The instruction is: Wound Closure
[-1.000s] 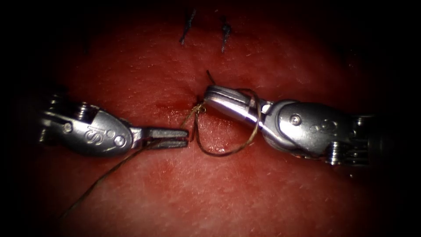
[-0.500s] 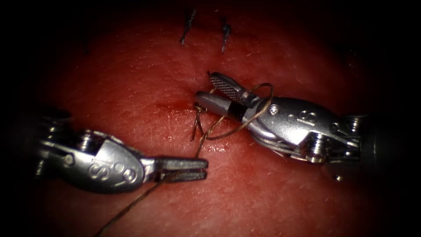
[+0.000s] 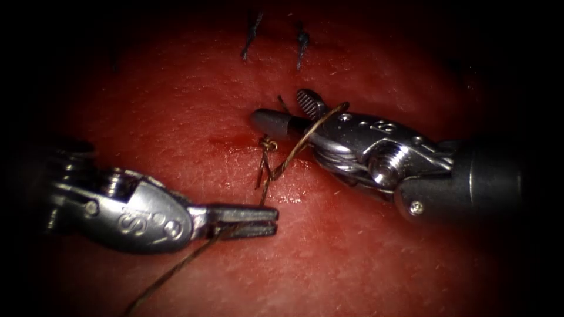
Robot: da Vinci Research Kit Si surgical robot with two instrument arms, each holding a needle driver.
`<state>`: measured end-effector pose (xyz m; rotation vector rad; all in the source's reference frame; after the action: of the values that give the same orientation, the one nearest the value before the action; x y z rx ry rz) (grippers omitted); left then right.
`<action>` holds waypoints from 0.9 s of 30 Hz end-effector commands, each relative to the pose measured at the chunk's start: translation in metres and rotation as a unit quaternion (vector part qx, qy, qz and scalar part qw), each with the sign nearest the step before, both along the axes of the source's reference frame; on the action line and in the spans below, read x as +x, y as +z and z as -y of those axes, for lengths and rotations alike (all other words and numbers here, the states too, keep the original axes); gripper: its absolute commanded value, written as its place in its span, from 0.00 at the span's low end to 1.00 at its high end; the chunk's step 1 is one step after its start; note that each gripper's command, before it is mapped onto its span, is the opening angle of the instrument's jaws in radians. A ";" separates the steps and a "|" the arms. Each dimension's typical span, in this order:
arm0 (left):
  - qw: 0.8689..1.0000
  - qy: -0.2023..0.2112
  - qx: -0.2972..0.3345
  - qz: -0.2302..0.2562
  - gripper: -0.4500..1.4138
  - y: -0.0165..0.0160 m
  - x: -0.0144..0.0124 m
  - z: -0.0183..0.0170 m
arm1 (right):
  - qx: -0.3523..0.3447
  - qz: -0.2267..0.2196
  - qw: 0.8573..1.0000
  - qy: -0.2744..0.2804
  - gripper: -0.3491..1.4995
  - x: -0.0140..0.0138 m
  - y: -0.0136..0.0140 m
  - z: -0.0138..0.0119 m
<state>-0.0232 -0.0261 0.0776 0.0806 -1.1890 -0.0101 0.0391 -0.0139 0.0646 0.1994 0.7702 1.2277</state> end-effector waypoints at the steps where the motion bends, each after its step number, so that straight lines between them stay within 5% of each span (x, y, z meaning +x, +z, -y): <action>1: 1.000 0.000 0.001 0.000 0.00 0.0005 -0.0005 0.0004 | 0.003 -0.001 1.000 0.004 0.78 0.0007 0.0009 0.0000; 3: 1.000 0.001 0.001 0.001 0.00 0.0005 -0.0005 0.0004 | 0.011 0.000 1.000 0.011 0.81 0.0007 0.0012 0.0002; 6: 1.000 0.003 0.001 0.001 0.00 0.0007 -0.0005 0.0004 | 0.031 -0.003 0.999 0.022 0.68 0.0005 0.0016 0.0000; 11: 1.000 0.003 -0.001 0.002 0.00 0.0008 -0.0003 0.0007 | 0.058 -0.021 0.997 0.037 0.68 0.0001 0.0023 -0.0007; 18: 1.000 0.005 -0.002 0.003 0.00 0.0009 0.0001 0.0011 | 0.102 -0.049 0.992 0.048 0.54 0.0004 0.0027 -0.0008; 21: 1.000 0.006 -0.003 0.003 0.00 0.0010 0.0002 0.0012 | 0.114 -0.063 0.990 0.044 0.33 0.0007 0.0028 -0.0008; 23: 1.000 0.006 -0.003 0.003 0.00 0.0011 0.0002 0.0013 | 0.120 -0.068 0.990 0.040 0.29 0.0010 0.0031 -0.0009; 26: 1.000 0.006 -0.004 0.003 0.00 0.0011 0.0003 0.0014 | 0.129 -0.068 0.989 0.038 0.00 0.0011 0.0034 -0.0008; 27: 1.000 0.008 -0.007 0.003 0.00 0.0011 0.0004 0.0014 | 0.129 -0.068 0.989 0.038 0.00 0.0010 0.0034 -0.0008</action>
<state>-0.0223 -0.0271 0.0782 0.0781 -1.1953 0.0127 0.0396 -0.0129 0.0676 0.4768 0.7397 1.3951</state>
